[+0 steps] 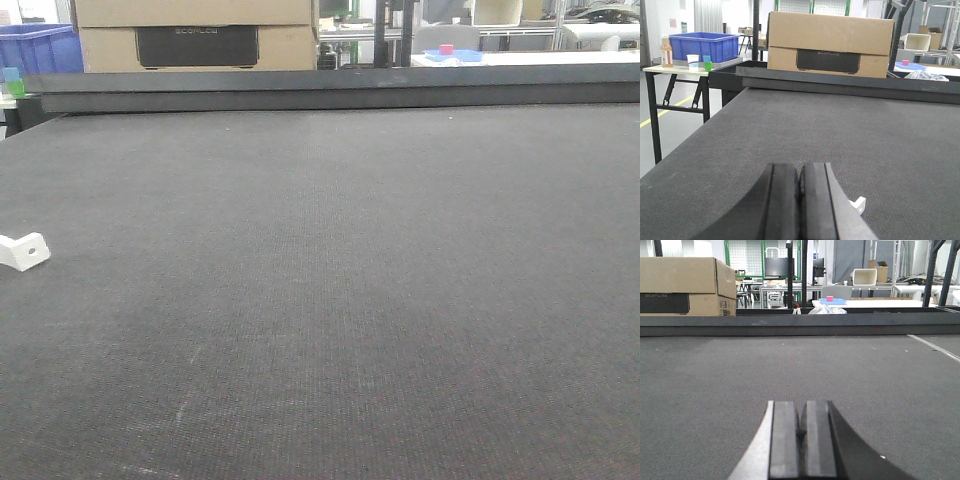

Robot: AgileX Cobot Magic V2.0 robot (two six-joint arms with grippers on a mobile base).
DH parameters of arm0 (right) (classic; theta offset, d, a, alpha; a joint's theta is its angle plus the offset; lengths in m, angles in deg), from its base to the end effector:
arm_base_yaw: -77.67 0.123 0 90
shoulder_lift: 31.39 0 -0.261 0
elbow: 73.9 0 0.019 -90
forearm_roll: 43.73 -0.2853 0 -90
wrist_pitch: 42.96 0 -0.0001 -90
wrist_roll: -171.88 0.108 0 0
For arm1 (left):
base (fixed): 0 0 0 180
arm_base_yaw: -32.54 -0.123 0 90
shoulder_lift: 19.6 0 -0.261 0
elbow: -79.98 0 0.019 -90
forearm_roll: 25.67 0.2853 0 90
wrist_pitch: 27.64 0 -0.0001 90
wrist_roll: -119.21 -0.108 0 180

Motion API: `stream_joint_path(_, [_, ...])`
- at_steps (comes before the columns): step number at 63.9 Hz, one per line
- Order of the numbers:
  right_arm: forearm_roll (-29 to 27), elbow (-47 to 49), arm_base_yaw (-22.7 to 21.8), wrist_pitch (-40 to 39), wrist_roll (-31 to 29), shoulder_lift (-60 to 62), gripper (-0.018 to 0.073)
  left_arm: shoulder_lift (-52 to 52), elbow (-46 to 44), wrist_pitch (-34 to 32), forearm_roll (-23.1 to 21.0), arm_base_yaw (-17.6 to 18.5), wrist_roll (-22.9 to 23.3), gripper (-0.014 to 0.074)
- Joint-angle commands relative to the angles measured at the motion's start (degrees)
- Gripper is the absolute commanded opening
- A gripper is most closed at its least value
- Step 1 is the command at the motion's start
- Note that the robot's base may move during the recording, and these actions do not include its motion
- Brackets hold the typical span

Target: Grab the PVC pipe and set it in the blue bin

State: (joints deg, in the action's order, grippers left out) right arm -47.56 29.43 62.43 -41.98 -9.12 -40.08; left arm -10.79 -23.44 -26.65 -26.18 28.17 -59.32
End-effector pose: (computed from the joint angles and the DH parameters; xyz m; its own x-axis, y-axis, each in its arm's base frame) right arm 0.1280 -0.0347 0.2112 0.0745 0.0309 -0.9967 0.2584 0.9648 0.0492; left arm 0.1323 0.0101 0.2116 0.0655 -0.0296 -0.9974 -0.0738 0.9967 -0.0345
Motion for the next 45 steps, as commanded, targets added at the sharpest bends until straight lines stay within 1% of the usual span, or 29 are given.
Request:
stream_joint_path(1, [0.3, 0.2, -0.3, -1.4, -0.2, 0.2, -0.0162, -0.3, -0.1, -1.0, -0.4, 0.4, 0.2, -0.0111])
stream_joint_path(45, [0.3, 0.2, -0.3, -1.4, -0.2, 0.2, -0.0162, -0.3, -0.1, -1.0, -0.4, 0.4, 0.2, -0.0111])
